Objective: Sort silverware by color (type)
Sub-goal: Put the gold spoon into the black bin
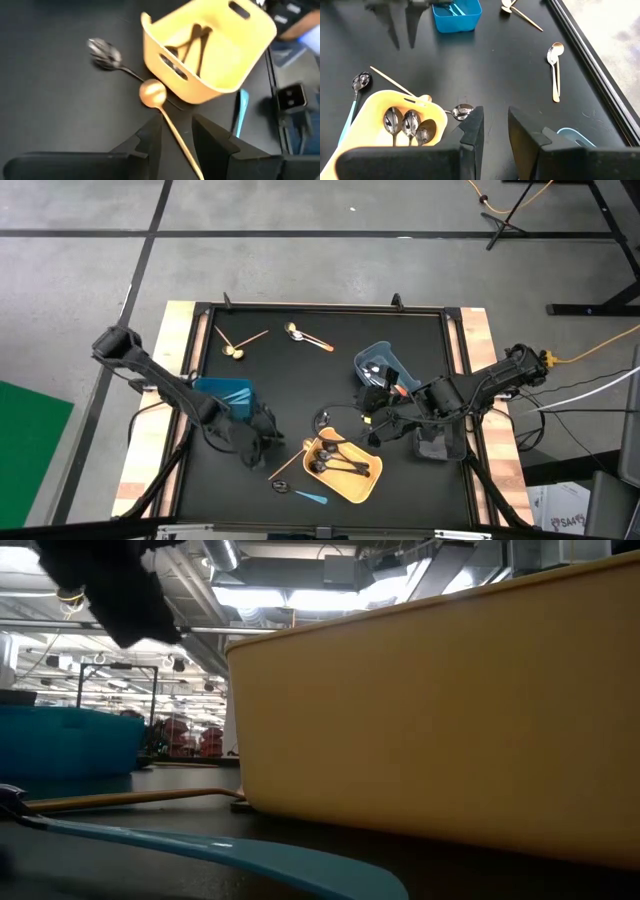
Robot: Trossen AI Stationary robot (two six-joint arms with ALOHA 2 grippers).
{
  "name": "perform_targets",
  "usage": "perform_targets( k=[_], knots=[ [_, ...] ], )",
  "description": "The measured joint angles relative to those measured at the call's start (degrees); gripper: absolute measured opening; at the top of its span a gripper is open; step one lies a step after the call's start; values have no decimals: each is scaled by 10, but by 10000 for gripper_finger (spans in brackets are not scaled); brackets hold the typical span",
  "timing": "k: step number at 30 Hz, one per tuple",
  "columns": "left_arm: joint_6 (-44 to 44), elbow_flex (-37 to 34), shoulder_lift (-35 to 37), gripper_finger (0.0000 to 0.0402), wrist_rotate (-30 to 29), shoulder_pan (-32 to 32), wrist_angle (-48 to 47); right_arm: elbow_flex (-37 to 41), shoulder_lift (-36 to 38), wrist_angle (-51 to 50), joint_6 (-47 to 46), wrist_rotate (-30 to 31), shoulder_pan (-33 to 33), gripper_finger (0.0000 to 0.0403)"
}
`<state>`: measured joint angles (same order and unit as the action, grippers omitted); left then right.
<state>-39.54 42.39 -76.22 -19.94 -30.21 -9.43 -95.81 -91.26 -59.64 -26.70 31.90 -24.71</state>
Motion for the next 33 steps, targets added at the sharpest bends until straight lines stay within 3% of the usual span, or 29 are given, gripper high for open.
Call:
perform_targets(
  k=[16, 33],
  knots=[
    [144, 0, -197, 99, -21, -20, 168, 0, 0, 0, 0, 0, 0, 78],
    [112, 0, -228, 99, -21, -13, 194, 0, 0, 0, 0, 0, 0, 78]
  ],
)
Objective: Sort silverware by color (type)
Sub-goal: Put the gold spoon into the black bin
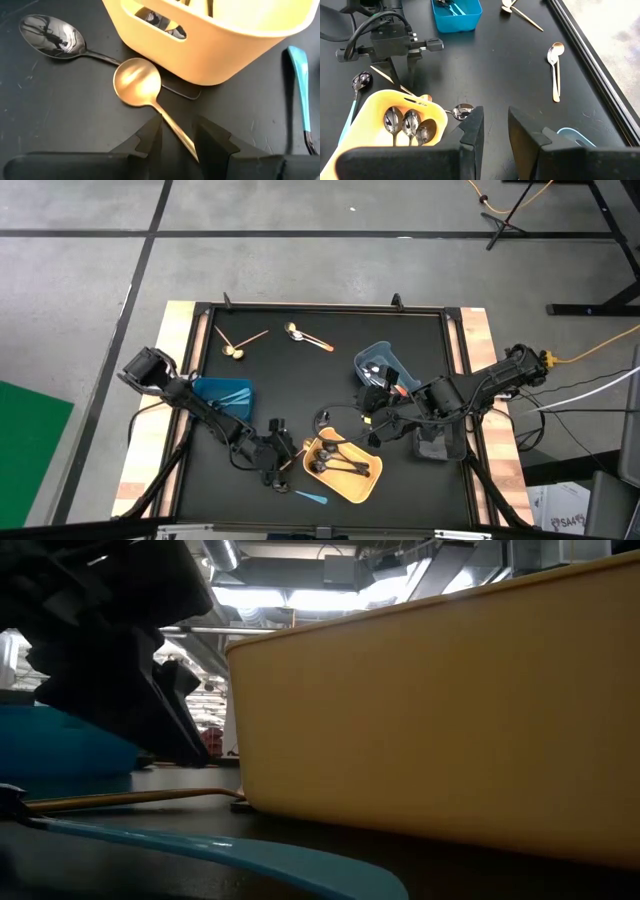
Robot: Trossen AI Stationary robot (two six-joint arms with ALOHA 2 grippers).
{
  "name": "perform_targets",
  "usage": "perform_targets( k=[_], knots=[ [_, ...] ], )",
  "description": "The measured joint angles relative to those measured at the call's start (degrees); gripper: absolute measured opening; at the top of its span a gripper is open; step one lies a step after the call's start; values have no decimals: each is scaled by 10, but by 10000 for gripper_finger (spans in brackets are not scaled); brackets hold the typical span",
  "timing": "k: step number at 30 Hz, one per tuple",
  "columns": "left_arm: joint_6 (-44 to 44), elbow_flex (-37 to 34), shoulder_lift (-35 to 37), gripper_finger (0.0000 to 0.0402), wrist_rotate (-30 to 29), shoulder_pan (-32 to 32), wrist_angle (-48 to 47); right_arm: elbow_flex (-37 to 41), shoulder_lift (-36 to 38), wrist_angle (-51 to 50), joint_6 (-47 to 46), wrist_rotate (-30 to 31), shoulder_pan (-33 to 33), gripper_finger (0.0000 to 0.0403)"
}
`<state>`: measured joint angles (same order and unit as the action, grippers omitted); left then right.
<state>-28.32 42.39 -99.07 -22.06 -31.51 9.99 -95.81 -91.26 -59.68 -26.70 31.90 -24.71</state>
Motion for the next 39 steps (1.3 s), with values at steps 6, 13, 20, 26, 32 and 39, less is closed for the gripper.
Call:
perform_targets(
  k=[6, 13, 20, 26, 32, 39],
  knots=[
    [-1, 0, -13, 99, 0, 0, 5, 0, 0, 0, 0, 0, 0, 78],
    [-9, 0, -48, 99, -3, 2, 38, 0, 0, 0, 0, 0, 0, 78],
    [-48, 1, -47, 93, -10, 2, 15, 0, 0, 0, 0, 0, 0, 78],
    [-61, 1, -47, 66, -16, 4, 1, 0, 0, 0, 0, 0, 0, 78],
    [-61, 1, -47, 19, -25, 5, -2, 0, 0, 0, 0, 0, 0, 78],
    [-78, 0, -47, 9, -34, 5, -3, 0, 0, 0, 0, 0, 0, 78]
  ],
)
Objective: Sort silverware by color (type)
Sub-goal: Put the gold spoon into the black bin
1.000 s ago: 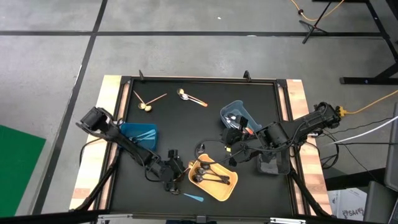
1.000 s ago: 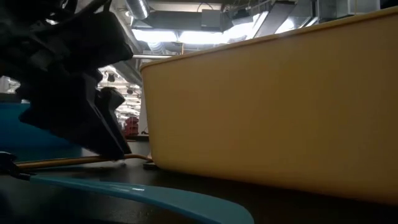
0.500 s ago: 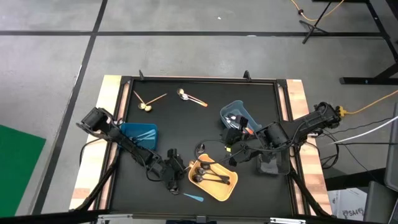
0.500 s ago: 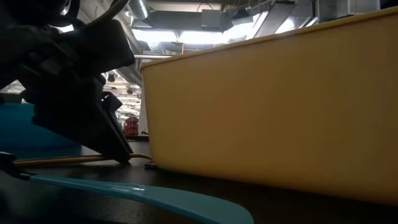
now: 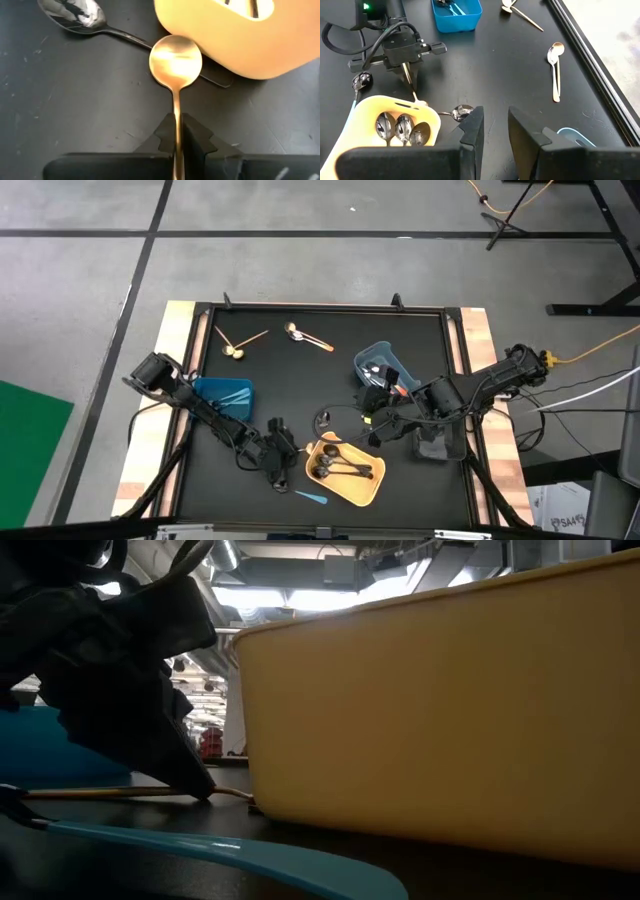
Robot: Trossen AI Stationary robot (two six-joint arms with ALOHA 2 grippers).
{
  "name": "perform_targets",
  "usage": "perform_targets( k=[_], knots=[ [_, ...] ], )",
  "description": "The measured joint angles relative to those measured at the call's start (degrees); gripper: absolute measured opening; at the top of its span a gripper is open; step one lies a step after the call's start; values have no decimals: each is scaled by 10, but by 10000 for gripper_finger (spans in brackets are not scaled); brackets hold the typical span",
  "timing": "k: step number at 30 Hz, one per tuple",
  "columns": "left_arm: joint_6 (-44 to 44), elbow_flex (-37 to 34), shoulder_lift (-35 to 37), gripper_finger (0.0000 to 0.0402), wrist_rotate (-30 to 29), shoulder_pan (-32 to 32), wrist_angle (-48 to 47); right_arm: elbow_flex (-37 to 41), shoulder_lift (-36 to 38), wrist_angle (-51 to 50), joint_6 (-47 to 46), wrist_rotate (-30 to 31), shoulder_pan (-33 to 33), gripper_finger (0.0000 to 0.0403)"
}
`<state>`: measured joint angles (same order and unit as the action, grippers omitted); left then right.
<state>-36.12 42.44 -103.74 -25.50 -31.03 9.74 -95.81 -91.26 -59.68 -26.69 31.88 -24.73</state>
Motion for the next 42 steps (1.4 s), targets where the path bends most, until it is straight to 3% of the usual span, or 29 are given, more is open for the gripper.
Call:
perform_targets(
  k=[6, 13, 19, 27, 33, 42],
  knots=[
    [-11, -1, 7, 6, -32, 2, -5, 0, 0, 0, 0, 0, 0, 78],
    [-9, -2, 54, 4, -116, 29, -20, 0, 0, 5, -20, 0, 0, 78],
    [54, -2, 118, 4, -209, 65, -14, 0, 0, 41, -67, 26, 0, 78],
    [187, -2, 224, 7, -290, 119, 34, 0, 0, 123, -106, 110, 0, 78],
    [295, -1, 299, 8, -268, 146, 129, 0, 0, 139, -105, 159, 3, 78],
    [370, -1, 331, 9, -104, 158, 290, 0, -8, 144, -46, 138, 20, 78]
  ],
)
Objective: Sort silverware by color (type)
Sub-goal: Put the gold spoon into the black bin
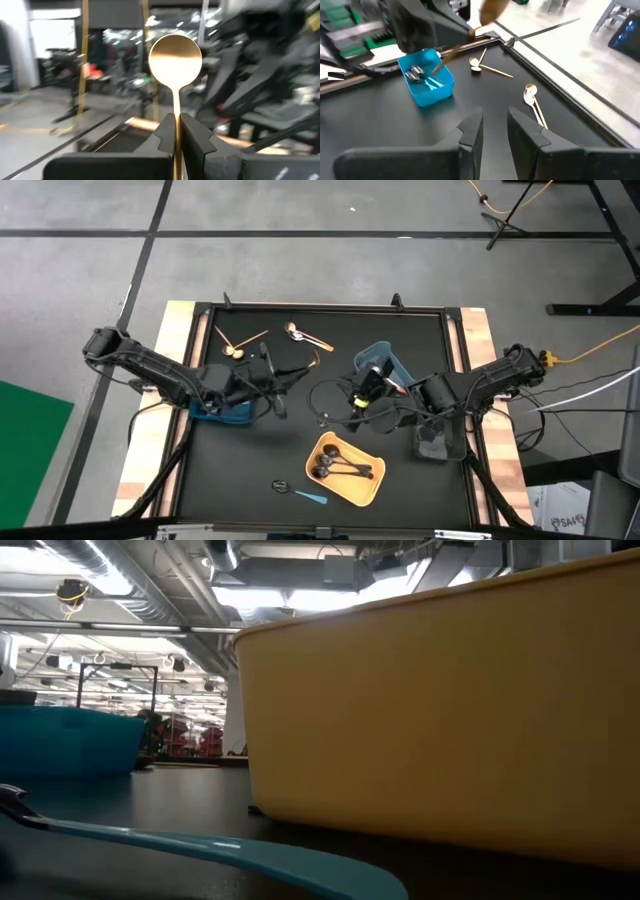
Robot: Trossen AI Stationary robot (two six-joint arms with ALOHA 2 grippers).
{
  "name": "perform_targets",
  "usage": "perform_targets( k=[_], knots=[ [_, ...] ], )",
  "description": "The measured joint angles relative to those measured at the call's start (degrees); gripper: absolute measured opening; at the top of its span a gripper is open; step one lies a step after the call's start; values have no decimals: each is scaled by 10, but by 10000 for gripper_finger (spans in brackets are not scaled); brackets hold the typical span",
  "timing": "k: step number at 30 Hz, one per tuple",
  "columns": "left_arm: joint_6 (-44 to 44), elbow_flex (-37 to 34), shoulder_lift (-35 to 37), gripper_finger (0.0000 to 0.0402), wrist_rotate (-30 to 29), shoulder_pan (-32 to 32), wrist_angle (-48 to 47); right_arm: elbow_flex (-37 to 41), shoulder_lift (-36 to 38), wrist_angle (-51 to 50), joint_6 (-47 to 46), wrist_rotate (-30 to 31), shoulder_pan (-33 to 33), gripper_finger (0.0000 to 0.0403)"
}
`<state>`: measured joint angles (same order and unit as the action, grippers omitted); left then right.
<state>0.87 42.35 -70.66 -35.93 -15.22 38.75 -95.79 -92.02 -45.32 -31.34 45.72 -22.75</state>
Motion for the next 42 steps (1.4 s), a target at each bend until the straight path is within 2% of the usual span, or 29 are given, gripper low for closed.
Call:
perform_targets(
  k=[8, 13, 18, 25, 32, 42],
  knots=[
    [27, 0, -2, 9, 94, 0, 98, 0, -34, 115, 141, -44, 3, 78],
    [28, 0, -2, 9, 146, -1, 116, 0, -50, 215, 206, -50, 3, 78],
    [29, 0, -2, 9, 167, -3, 122, 0, -64, 277, 244, -63, 8, 78],
    [29, 0, -2, 9, 192, -3, 124, 0, -80, 309, 245, -81, 26, 78],
    [29, 0, -2, 9, 196, -3, 123, 0, -81, 327, 260, -155, 37, 78],
    [29, 0, -2, 9, 206, -3, 123, 0, -81, 333, 274, -159, 37, 78]
  ],
)
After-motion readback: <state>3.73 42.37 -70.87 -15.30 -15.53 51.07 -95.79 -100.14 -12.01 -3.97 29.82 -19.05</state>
